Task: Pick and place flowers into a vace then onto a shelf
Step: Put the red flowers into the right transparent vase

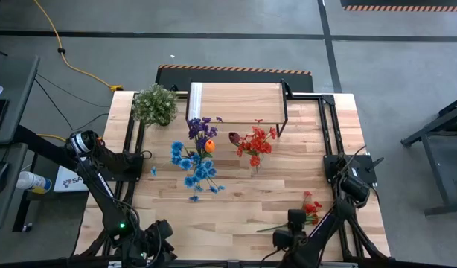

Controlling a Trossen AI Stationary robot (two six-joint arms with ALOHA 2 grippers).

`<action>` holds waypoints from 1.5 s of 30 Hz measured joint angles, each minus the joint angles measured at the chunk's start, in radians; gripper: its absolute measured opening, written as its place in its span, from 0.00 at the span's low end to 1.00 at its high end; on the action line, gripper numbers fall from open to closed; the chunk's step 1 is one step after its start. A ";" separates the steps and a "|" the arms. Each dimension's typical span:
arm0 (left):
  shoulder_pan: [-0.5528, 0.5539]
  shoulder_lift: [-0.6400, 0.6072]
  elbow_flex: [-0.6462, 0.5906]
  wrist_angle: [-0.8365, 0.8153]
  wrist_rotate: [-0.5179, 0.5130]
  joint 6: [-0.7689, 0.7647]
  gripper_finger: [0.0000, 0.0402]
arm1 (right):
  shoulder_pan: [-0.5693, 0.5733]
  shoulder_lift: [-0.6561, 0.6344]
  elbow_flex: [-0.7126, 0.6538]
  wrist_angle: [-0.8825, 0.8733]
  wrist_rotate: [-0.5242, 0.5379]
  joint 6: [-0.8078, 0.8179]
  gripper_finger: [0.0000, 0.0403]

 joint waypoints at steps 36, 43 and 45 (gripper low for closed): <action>0.000 0.000 0.000 0.002 -0.016 -0.046 0.52 | -0.039 -0.025 -0.141 0.188 0.072 -0.044 0.30; 0.000 0.000 0.000 -0.002 -0.027 -0.045 0.52 | -0.046 -0.026 -0.140 0.207 0.082 -0.045 0.30; 0.000 0.000 0.000 -0.002 -0.028 -0.045 0.52 | -0.048 -0.026 -0.141 0.206 0.083 -0.046 0.30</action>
